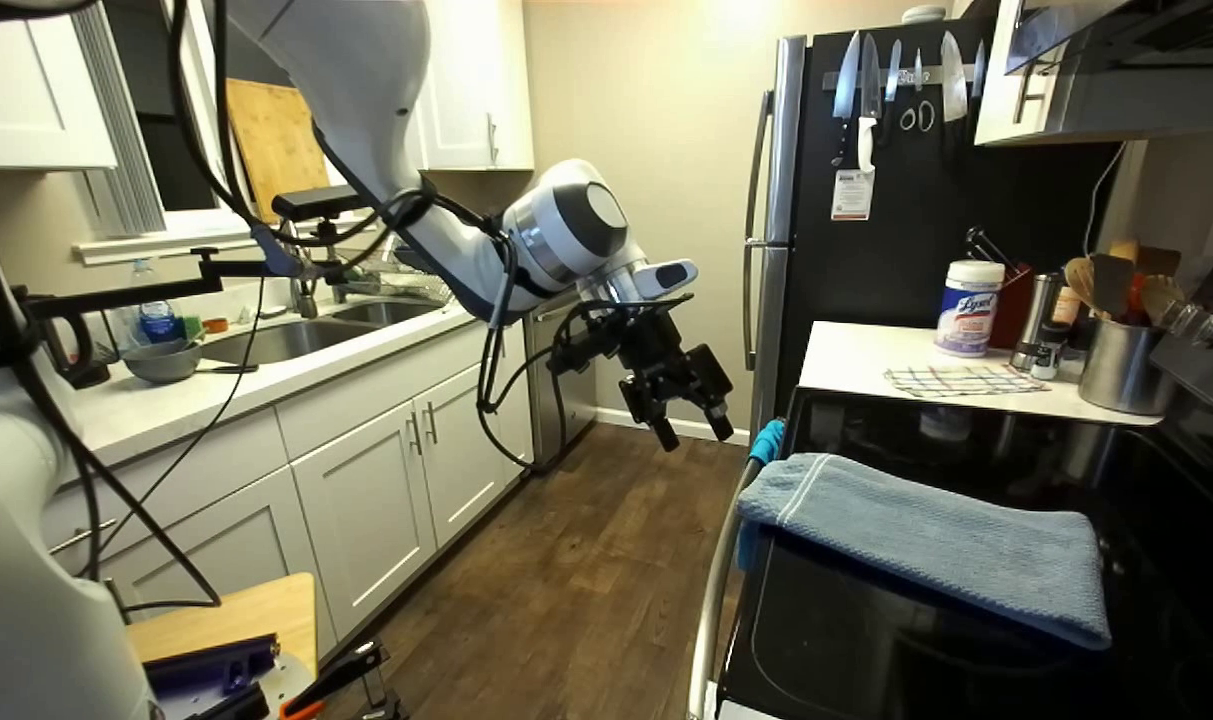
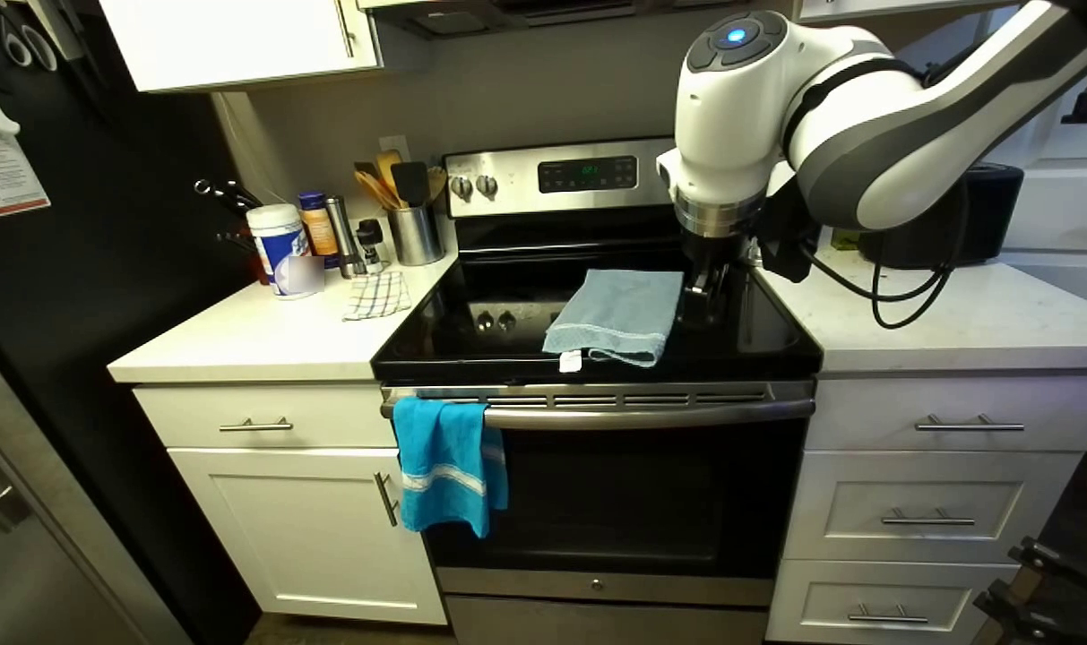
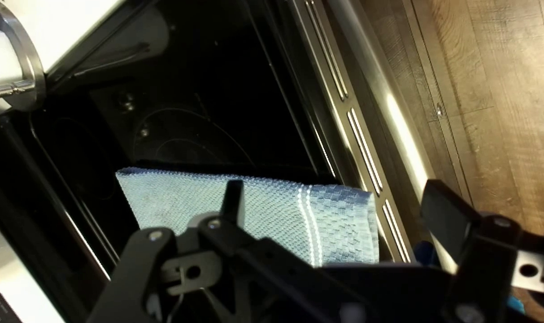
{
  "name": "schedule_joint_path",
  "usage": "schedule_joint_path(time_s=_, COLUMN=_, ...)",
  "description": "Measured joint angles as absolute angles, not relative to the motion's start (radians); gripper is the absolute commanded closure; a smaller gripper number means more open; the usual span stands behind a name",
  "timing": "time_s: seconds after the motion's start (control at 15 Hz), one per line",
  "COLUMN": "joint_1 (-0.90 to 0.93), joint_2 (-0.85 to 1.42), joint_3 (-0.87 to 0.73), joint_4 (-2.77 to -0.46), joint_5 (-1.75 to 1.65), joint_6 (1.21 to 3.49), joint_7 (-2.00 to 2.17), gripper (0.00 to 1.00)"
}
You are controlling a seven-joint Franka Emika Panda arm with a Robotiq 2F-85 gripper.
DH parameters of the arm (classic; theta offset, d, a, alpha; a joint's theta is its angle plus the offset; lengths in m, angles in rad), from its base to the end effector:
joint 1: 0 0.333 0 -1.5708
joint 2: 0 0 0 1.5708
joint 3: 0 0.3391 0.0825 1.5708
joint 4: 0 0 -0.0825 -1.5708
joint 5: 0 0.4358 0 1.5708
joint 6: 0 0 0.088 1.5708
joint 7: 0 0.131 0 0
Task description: Move the light blue towel to the oven handle
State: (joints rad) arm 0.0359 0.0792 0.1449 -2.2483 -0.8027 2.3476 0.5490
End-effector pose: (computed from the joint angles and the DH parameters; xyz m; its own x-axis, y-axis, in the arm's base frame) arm 0.5745 0.0819 0.3034 0.9573 0.2414 0.1589 0.1307 -0.8520 0.5070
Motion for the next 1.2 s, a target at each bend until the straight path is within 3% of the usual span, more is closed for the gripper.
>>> schedule_joint_path(time_s=1.2, joint_1=0.298, joint_2=0.585, joint_3=0.020, joint_4=-1.741, joint_5=-0.803, joint_6=2.163, joint_7=0.810, gripper=0.00)
